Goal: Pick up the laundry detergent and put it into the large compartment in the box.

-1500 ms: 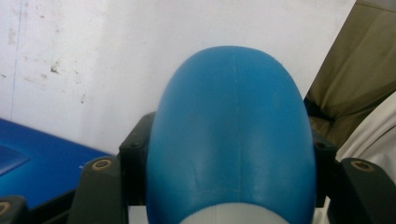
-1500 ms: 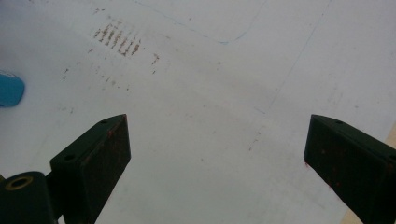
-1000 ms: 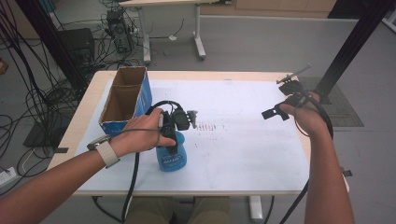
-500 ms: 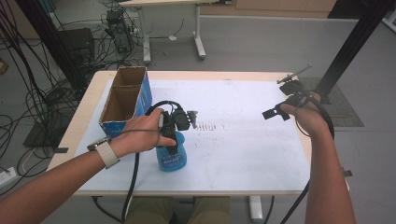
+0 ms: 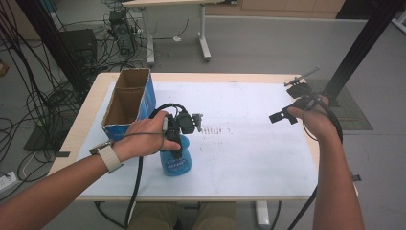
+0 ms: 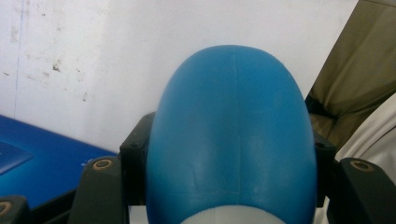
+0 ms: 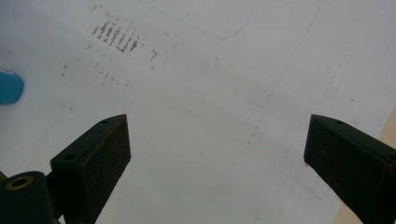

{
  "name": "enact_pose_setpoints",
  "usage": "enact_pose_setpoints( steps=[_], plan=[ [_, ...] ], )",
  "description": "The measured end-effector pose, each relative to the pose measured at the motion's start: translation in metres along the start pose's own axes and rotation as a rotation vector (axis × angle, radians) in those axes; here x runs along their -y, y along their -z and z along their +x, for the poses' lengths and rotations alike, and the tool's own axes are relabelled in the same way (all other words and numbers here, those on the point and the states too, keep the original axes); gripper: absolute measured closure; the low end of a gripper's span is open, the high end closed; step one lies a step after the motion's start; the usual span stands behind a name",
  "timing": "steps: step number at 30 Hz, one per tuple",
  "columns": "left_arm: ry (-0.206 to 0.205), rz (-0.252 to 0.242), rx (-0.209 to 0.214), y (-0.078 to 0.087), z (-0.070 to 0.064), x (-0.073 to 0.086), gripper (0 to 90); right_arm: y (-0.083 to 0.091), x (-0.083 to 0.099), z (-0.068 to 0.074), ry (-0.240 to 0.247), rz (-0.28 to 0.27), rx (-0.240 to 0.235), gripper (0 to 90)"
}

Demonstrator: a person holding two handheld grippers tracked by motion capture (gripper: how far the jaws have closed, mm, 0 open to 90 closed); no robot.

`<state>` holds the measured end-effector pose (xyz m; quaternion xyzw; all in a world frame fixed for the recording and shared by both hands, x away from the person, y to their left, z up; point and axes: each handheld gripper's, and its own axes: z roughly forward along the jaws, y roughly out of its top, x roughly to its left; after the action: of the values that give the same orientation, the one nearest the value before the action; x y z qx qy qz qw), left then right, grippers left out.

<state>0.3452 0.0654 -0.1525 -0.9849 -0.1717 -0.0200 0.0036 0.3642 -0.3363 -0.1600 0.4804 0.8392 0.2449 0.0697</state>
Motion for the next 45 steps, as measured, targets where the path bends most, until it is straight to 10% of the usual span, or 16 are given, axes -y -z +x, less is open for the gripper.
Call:
enact_pose_setpoints(
  steps=[45],
  plan=[
    [-0.010,0.003,-0.008,0.0002,-0.0010,-0.0008,38.2,-0.0037,-0.0032,-0.0011,0.003,0.004,-0.004,7.1]
  ],
)
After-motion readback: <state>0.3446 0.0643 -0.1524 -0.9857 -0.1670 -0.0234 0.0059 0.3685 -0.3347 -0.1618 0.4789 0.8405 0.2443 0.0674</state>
